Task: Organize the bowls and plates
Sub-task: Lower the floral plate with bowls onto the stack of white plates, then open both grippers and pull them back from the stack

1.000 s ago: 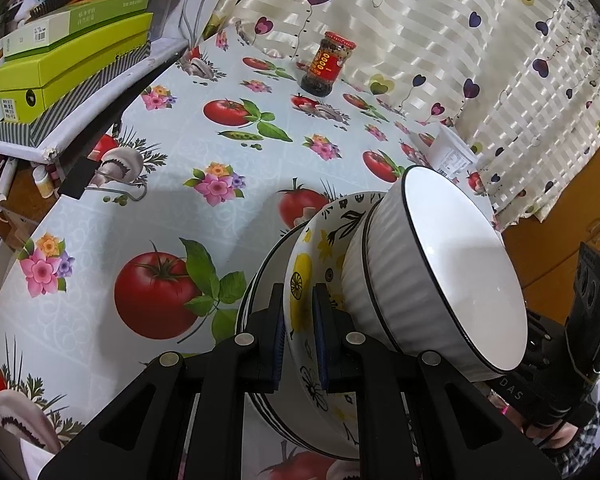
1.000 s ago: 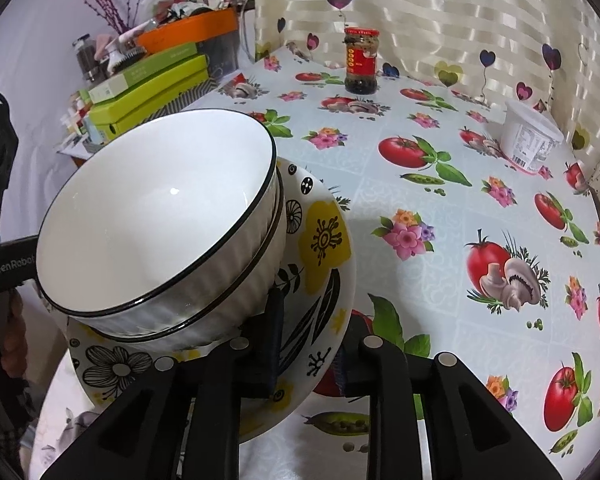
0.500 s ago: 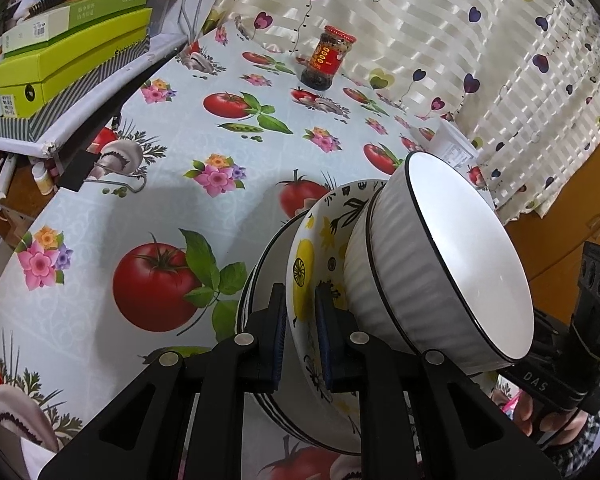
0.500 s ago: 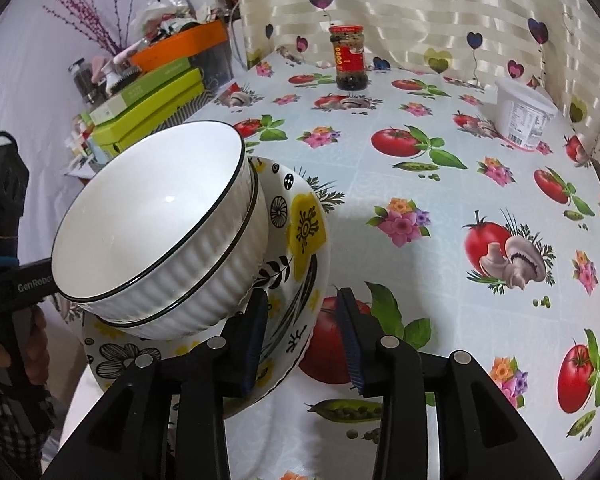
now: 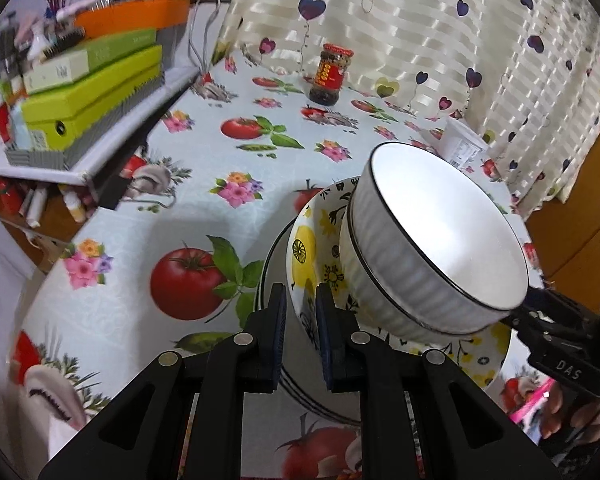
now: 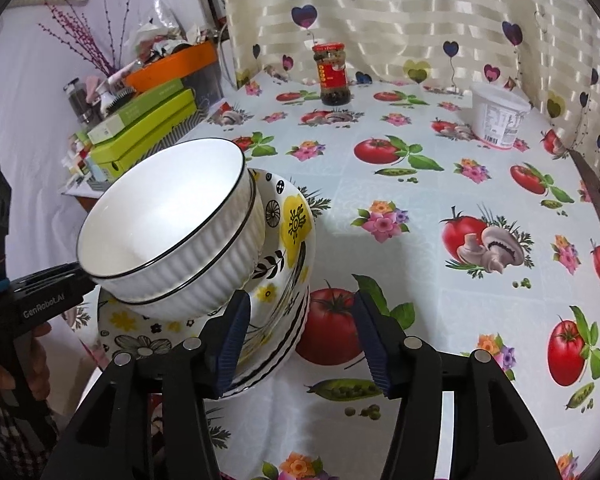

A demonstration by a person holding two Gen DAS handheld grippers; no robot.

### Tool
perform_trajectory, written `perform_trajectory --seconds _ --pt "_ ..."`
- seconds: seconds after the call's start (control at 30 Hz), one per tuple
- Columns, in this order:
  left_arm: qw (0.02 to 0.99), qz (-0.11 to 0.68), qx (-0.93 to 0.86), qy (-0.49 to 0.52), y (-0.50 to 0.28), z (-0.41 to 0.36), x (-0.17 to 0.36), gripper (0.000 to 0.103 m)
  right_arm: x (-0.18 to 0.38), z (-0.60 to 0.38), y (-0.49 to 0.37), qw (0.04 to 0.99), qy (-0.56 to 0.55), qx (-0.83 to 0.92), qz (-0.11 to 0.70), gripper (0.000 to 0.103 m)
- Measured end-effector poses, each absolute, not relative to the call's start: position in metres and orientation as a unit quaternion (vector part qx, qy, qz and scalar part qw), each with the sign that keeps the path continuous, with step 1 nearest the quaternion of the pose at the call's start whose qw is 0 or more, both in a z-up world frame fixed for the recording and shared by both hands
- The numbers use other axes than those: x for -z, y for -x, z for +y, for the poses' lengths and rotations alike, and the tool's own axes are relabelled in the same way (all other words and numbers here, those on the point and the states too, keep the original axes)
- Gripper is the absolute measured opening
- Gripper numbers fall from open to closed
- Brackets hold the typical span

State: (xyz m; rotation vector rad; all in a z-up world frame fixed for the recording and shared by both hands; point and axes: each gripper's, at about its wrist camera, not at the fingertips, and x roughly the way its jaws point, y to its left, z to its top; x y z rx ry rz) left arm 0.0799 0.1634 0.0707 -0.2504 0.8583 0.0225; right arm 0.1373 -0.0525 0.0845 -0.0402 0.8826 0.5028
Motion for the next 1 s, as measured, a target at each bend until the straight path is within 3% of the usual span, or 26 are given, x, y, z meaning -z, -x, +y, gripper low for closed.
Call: perform_trajectory --seconds 0.07,0.13,0.2,0.33,0.53,0.63,1.0 --pt "0.908 0.404 -0.017 0.106 -0.072 0.157 -0.074 0.016 -0.088 -0.054 -0.130 0.879 0.019 -0.239 0.412 0.056" --pt "0.911 0.400 -0.017 0.104 -0.065 0.154 -0.076 0.019 -0.091 -0.055 -0.123 0.884 0.018 -0.241 0.401 0.065" --pt "0.911 0.397 -0.018 0.110 -0.058 0.152 -0.077 0.027 -0.093 -0.056 -0.115 0.889 0.020 -0.240 0.390 0.074" --pt "0.918 0.383 -0.024 0.103 -0.040 0.143 -0.081 0.044 -0.096 -0.058 -0.099 0.896 0.020 -0.233 0.379 0.074" --pt "0.922 0.375 -0.043 0.087 -0.017 0.128 -0.080 0.044 -0.095 -0.060 -0.074 0.899 0.020 -0.231 0.372 0.076" --pt "0.926 0.367 -0.064 0.069 -0.006 0.121 -0.077 0.044 -0.090 -0.058 -0.063 0.899 0.027 -0.229 0.373 0.083" --pt "0.922 0.375 -0.064 0.067 0.019 0.107 -0.058 0.044 -0.068 -0.057 -0.039 0.894 0.021 -0.218 0.390 0.084"
